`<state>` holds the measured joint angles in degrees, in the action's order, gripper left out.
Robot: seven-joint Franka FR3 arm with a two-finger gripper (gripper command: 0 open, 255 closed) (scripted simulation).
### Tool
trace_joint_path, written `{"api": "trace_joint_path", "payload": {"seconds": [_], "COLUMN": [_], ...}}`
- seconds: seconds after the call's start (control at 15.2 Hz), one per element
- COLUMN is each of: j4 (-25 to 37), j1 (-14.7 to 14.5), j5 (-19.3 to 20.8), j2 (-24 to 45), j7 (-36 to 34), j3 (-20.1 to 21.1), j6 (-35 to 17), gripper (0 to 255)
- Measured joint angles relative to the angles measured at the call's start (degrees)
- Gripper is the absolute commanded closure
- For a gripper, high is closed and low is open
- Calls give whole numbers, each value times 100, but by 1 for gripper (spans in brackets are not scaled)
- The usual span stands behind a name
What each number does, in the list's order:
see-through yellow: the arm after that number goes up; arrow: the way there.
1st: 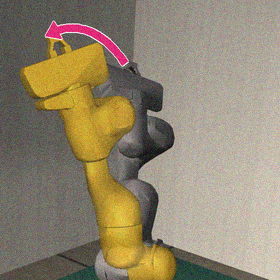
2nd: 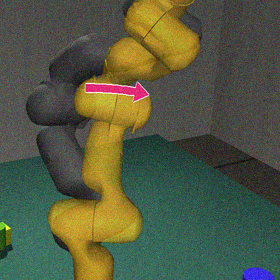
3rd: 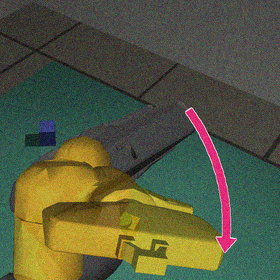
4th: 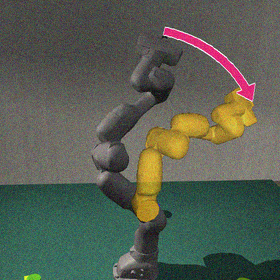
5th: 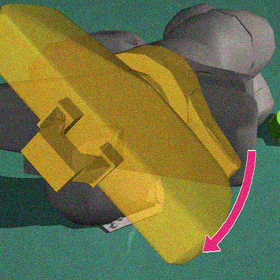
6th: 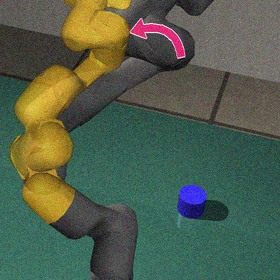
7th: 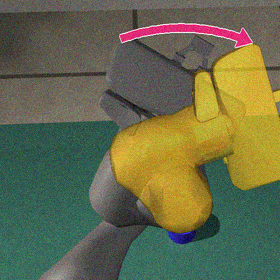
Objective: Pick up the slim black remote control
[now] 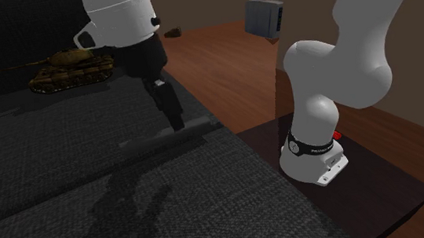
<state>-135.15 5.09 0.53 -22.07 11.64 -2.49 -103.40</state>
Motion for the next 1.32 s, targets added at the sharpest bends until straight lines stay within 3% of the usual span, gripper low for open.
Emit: {"api": "trace_joint_path", "payload": {"seconds": [0.4, 0.46, 0.59, 1.32], "j4": [-323, -345, -324, -230], "j1": [8, 8, 22, 4], "j5": [7, 7, 208, 11], "j2": [168, 171, 151, 119], "j7": [14, 12, 10, 6], "j3": [-16, -15, -30, -17], "j6": [-480, -506, -532, -351], "gripper": [0, 255, 255, 255]}}
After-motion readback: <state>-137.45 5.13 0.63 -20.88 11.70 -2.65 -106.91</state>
